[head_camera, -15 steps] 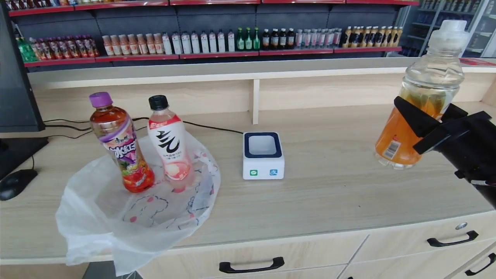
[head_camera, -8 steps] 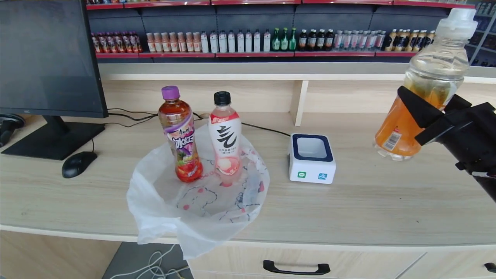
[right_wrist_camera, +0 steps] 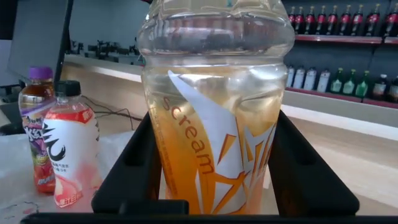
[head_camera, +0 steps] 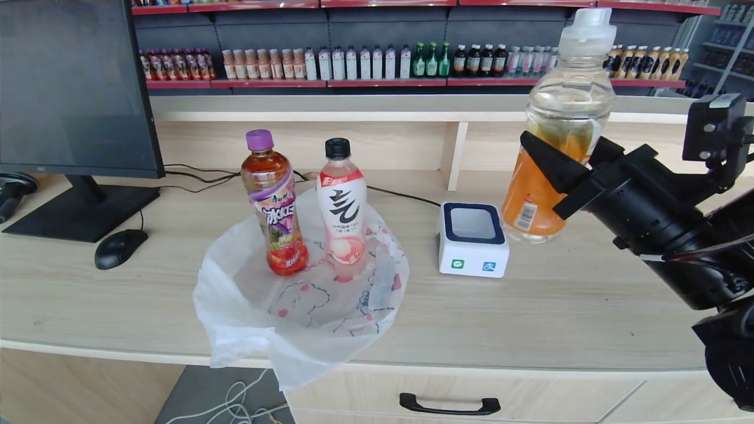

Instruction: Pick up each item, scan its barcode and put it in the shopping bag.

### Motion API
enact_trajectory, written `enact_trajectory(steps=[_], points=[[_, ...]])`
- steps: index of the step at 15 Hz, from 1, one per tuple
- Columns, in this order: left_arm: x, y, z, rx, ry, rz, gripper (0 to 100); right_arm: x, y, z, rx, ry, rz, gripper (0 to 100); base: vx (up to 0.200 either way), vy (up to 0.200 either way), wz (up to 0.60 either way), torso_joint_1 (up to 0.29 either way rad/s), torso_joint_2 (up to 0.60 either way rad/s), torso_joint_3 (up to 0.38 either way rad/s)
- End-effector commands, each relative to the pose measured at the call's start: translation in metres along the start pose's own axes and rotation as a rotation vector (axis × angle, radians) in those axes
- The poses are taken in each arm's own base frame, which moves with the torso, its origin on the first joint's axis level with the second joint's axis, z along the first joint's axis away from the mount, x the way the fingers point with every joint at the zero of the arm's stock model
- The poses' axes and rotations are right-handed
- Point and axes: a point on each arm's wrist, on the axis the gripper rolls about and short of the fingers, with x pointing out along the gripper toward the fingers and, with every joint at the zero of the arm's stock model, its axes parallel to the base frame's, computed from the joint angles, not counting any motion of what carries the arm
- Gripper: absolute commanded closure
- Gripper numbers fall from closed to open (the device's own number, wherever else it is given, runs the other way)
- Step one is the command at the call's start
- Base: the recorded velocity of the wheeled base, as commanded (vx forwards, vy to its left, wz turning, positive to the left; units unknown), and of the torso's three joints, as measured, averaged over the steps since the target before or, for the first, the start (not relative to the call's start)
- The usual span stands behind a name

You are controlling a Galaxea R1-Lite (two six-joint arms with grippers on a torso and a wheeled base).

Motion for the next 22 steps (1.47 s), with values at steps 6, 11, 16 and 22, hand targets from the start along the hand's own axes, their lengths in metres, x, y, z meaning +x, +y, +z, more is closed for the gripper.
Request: enact_trajectory(steps=[6, 11, 16, 22], points=[[0.0, 0.0, 0.0, 0.0, -0.001, 0.001, 0, 0.049, -0.005, -0.024, -0.085, -0.068, 0.124, 100, 0.0, 0.0, 0.0, 0.0, 0.0, 0.0], [0.0, 0.0, 0.0, 0.001, -0.001, -0.001, 0, 0.05, -0.003, -0.025, -0.388, -0.127, 0.28, 100, 0.0, 0.0, 0.0, 0.0, 0.0, 0.0], [0.0, 0.0, 0.0, 0.004, -0.004, 0.001, 0, 0.038, -0.004, -0.035, -0.495, -0.087, 0.293, 100, 0.0, 0.0, 0.0, 0.0, 0.0, 0.0], [0.0, 0.0, 0.0, 0.052, -0.004, -0.001, 0, 0.038, -0.003, -0.048, -0.652, -0.113, 0.371, 100, 0.0, 0.0, 0.0, 0.0, 0.0, 0.0]])
